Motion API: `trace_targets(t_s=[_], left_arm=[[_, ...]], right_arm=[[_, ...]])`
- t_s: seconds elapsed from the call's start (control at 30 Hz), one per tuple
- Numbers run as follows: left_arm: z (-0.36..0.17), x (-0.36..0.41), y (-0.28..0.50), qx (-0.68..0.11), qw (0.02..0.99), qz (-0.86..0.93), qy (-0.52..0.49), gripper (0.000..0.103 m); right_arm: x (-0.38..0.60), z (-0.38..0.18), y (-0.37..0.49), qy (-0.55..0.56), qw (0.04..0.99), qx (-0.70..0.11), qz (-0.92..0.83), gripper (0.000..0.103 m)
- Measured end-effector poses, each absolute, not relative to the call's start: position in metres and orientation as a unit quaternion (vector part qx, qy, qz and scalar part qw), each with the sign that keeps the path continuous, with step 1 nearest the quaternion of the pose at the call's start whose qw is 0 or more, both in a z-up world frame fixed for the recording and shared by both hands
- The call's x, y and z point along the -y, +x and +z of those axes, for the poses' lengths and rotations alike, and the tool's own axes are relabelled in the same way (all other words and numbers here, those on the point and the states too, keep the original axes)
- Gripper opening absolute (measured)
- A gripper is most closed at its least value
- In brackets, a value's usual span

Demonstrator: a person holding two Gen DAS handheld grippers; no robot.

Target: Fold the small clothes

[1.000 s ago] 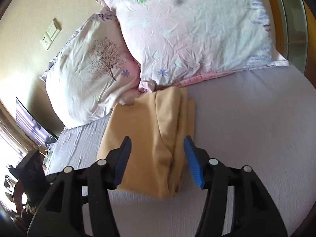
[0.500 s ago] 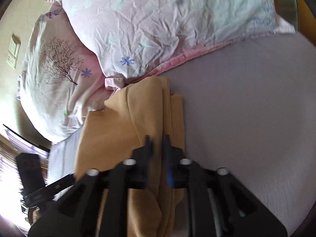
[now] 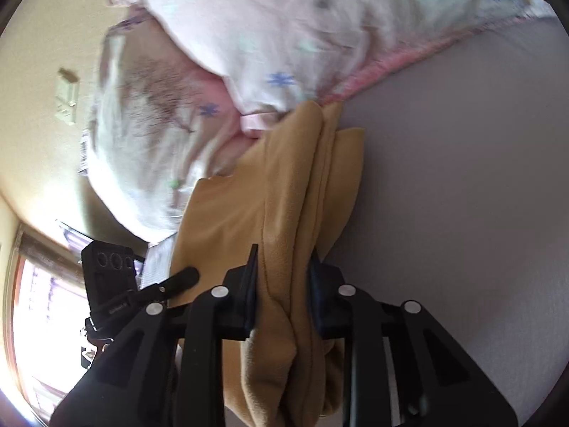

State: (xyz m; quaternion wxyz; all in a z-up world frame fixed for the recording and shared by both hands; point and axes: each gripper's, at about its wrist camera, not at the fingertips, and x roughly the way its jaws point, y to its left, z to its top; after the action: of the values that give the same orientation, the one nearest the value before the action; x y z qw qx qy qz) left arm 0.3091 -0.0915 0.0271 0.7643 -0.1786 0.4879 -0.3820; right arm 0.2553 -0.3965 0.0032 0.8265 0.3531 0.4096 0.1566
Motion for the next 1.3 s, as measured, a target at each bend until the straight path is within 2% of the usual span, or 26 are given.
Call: trace_targets(t_s=[0.13,0.2,0.23,0.33,0.37,0.4,0.43,0.5,0.57,0.63,0.67,0.77,1.0,1.03,1.13,1.2,1.27,1.3], left_arm=[[0.042,0.038,0.302,-0.466,0.801,-0.344,-0.152,0.037],[0.035,0.019,0.305,-0.474,0.816,-0.304,-0.133,0.041],[0.033,0.011,0.304,-0.481,0.820,-0.285,-0.121,0.041],[0.050,-0.016,0.287,-0.439,0.851,-0.269,-0.106,0.041],[0.060,-0.021,0.278,-0.418,0.859,-0.276,-0.106,0.041],[0.068,-0.022,0.271,-0.403,0.860,-0.293,-0.109,0.043],[0.074,-0.017,0.262,-0.393,0.859,-0.309,-0.107,0.050],[0.076,0.003,0.253,-0.393,0.852,-0.335,-0.089,0.053],[0.067,0.026,0.248,-0.413,0.835,-0.356,-0.072,0.059],[0.047,0.047,0.247,-0.442,0.825,-0.349,-0.048,0.063],[0.036,0.056,0.248,-0.454,0.824,-0.337,-0.035,0.063],[0.037,0.064,0.234,-0.432,0.842,-0.322,0.007,0.063],[0.056,0.032,0.203,-0.398,0.850,-0.344,-0.020,0.065],[0.055,0.029,0.202,-0.399,0.850,-0.343,-0.022,0.065],[0.051,0.024,0.198,-0.410,0.848,-0.336,-0.025,0.066],[0.049,0.019,0.197,-0.421,0.845,-0.328,-0.031,0.070],[0.047,0.012,0.190,-0.424,0.850,-0.310,-0.033,0.084],[0.048,0.008,0.184,-0.421,0.855,-0.301,-0.031,0.087]], right_arm=[[0.338,0.001,0.273,0.307,0.825,-0.435,0.191,0.024],[0.307,-0.013,0.282,0.255,0.821,-0.480,0.172,0.033],[0.302,-0.011,0.281,0.235,0.829,-0.482,0.158,0.043],[0.311,0.024,0.268,0.217,0.869,-0.429,0.122,0.052],[0.316,0.038,0.265,0.228,0.879,-0.401,0.122,0.064],[0.317,0.047,0.267,0.244,0.880,-0.386,0.133,0.068],[0.314,0.050,0.272,0.260,0.871,-0.387,0.153,0.070],[0.302,0.046,0.283,0.283,0.851,-0.402,0.184,0.070],[0.289,0.030,0.297,0.291,0.835,-0.427,0.190,0.077],[0.287,0.002,0.307,0.293,0.821,-0.467,0.148,0.077],[0.291,0.001,0.305,0.302,0.826,-0.452,0.149,0.076],[0.296,0.013,0.295,0.297,0.827,-0.460,0.129,0.069],[0.269,0.053,0.214,0.276,0.843,-0.390,0.248,0.077],[0.267,0.048,0.209,0.274,0.843,-0.399,0.236,0.081],[0.269,0.001,0.210,0.274,0.818,-0.469,0.190,0.081],[0.273,0.002,0.200,0.278,0.830,-0.443,0.192,0.081],[0.271,0.019,0.186,0.260,0.843,-0.437,0.178,0.082],[0.270,0.028,0.177,0.246,0.854,-0.426,0.172,0.086]])
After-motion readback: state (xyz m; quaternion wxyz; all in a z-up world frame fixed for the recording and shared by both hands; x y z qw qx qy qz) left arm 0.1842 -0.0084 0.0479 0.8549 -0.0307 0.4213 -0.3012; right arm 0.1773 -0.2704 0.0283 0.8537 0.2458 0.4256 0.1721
